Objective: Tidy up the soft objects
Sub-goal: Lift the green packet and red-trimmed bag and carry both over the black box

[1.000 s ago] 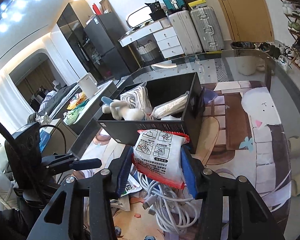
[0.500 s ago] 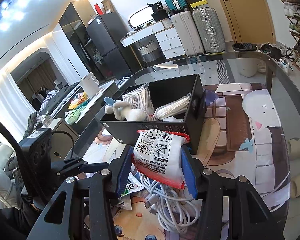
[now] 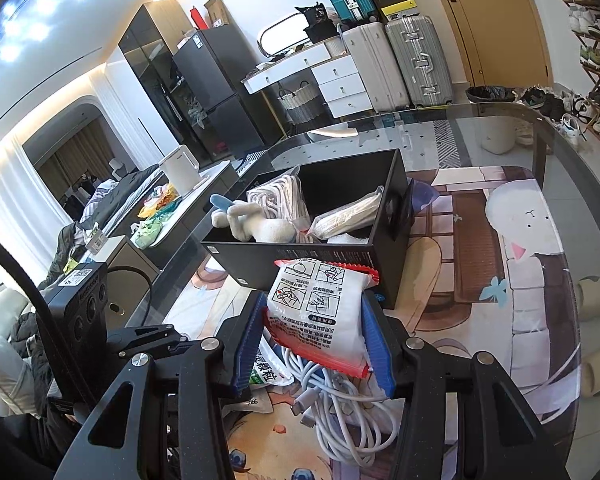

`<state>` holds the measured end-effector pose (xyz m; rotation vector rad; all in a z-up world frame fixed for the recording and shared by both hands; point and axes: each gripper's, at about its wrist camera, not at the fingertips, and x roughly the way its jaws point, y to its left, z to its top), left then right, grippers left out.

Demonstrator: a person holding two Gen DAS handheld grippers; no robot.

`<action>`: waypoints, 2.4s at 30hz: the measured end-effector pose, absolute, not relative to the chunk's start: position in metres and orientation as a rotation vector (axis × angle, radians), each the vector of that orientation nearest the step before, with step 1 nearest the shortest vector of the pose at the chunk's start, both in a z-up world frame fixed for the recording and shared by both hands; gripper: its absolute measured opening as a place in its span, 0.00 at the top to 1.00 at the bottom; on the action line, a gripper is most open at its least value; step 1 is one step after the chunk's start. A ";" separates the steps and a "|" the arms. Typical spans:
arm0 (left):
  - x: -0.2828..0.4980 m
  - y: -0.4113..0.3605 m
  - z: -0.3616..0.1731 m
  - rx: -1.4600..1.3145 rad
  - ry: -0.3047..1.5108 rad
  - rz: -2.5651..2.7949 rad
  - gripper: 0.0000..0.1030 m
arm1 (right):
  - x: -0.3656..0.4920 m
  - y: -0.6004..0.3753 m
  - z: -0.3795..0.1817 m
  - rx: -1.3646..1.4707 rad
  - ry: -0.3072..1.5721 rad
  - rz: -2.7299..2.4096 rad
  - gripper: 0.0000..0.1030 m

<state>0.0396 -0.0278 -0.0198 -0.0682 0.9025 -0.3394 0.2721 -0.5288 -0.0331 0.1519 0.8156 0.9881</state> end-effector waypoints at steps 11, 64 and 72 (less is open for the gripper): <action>0.030 -0.010 0.007 -0.086 0.831 -0.350 0.56 | 0.274 -0.534 -0.026 0.158 0.794 0.985 0.53; 0.118 0.020 0.058 -0.112 0.668 -0.165 0.55 | 0.303 -0.480 0.005 -0.126 0.722 0.975 0.53; 0.136 0.012 0.049 -0.092 0.692 -0.164 0.55 | 0.304 -0.460 0.001 -0.243 0.691 0.943 0.53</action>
